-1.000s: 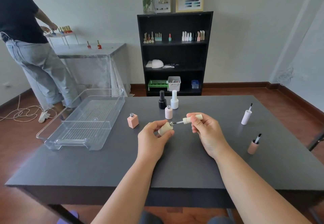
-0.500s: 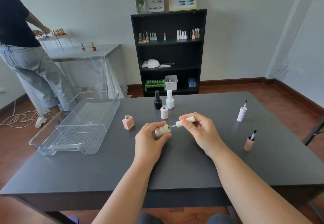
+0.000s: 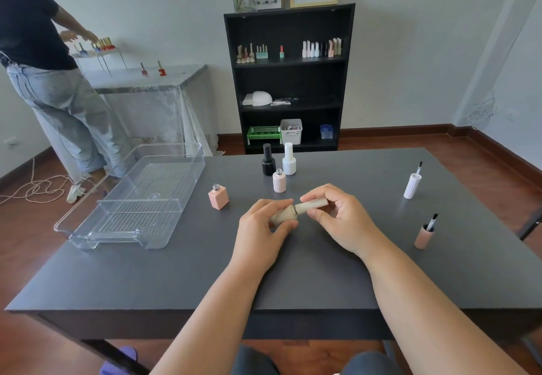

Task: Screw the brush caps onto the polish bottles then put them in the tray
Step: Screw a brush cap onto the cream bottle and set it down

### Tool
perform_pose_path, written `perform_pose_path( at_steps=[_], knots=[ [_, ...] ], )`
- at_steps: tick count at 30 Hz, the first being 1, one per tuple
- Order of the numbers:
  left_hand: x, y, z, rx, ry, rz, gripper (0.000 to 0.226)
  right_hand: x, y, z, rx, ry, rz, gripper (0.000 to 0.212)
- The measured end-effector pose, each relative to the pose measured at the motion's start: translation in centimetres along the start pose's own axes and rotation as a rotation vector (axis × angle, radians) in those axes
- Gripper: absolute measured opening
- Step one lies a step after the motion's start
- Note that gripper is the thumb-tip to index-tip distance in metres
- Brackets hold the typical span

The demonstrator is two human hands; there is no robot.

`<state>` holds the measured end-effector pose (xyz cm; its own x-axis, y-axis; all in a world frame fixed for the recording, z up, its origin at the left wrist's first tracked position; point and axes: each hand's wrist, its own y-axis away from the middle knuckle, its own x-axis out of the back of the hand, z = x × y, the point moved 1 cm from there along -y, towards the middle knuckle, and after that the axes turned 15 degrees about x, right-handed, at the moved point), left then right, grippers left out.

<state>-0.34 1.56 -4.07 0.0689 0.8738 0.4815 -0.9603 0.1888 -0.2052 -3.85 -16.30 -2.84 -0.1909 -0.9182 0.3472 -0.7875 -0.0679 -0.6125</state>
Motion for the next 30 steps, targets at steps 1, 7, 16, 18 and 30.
perform_pose_path(
  at_steps=[1, 7, 16, 18, 30],
  knots=[
    [0.01, 0.01, 0.01, -0.012, -0.013, -0.008, 0.037, 0.09, 0.02, -0.01, 0.012, 0.035, 0.005, 0.031],
    [0.06, -0.1, -0.06, -0.017, -0.033, -0.033, 0.037, 0.09, 0.03, -0.17, 0.038, 0.116, 0.011, 0.027],
    [-0.07, 0.13, 0.14, -0.048, 0.01, -0.045, 0.035, 0.08, -0.03, 0.14, -0.08, 0.032, 0.092, 0.029],
    [0.05, 0.03, 0.11, -0.019, 0.037, -0.028, 0.035, -0.05, -0.08, 0.19, -0.093, -0.063, 0.088, 0.035],
    [0.11, -0.13, -0.13, 0.015, 0.038, -0.024, 0.035, 0.01, 0.04, 0.02, -0.123, -0.17, 0.166, 0.014]
  ],
)
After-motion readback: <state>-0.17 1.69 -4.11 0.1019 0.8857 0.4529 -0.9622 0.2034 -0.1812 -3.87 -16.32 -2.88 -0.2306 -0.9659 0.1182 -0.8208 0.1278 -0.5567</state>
